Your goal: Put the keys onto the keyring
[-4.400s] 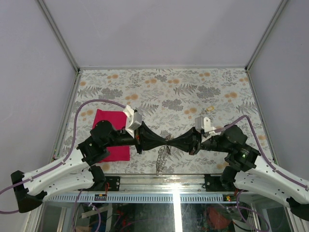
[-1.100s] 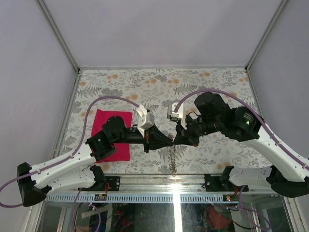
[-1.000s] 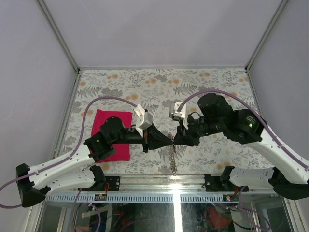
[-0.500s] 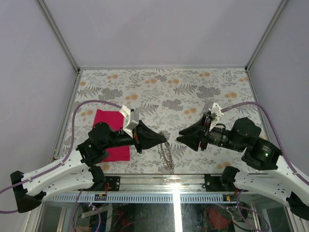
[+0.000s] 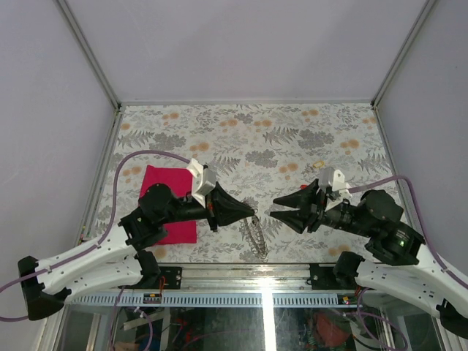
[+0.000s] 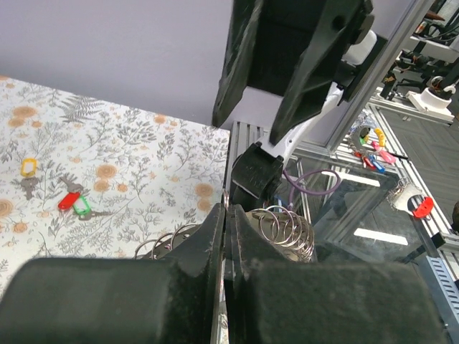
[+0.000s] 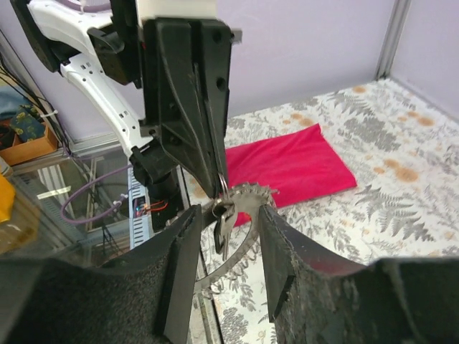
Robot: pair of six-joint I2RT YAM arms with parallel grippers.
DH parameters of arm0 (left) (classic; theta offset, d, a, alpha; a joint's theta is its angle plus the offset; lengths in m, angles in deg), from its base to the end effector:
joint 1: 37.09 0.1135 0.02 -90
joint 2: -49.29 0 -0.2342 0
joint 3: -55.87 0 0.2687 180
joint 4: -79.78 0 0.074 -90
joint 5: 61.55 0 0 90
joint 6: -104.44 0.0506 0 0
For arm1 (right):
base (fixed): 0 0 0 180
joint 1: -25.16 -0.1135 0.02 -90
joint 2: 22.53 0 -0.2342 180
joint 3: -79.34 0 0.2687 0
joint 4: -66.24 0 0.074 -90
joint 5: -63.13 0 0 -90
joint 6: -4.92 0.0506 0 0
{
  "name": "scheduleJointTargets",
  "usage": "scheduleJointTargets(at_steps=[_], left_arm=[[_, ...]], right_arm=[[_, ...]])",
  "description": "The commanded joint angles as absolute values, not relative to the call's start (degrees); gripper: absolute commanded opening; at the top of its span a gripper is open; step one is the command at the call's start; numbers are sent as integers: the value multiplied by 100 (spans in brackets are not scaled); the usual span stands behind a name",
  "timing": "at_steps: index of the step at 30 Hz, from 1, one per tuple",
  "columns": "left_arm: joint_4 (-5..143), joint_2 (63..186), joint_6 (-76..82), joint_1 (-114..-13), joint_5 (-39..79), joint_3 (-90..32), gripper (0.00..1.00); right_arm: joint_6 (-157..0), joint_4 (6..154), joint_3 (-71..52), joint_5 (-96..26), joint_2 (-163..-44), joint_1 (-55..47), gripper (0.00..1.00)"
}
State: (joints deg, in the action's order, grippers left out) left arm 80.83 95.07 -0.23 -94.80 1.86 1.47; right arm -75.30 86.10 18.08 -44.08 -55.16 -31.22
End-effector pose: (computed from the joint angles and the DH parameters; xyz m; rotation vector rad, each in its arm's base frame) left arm 0.1090 -0.2149 0.3416 0.9470 1.2494 -1.3441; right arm 0.0869 0.1578 0.3872 -0.8404 1.2791 1.1504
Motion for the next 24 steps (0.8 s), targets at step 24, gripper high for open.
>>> scheduleJointTargets(at_steps=[24], left_arm=[[7422, 10086, 3, -9492, 1178, -608, 0]], right_arm=[[-7788, 10772, 161, -3813, -6576, -3147, 45]])
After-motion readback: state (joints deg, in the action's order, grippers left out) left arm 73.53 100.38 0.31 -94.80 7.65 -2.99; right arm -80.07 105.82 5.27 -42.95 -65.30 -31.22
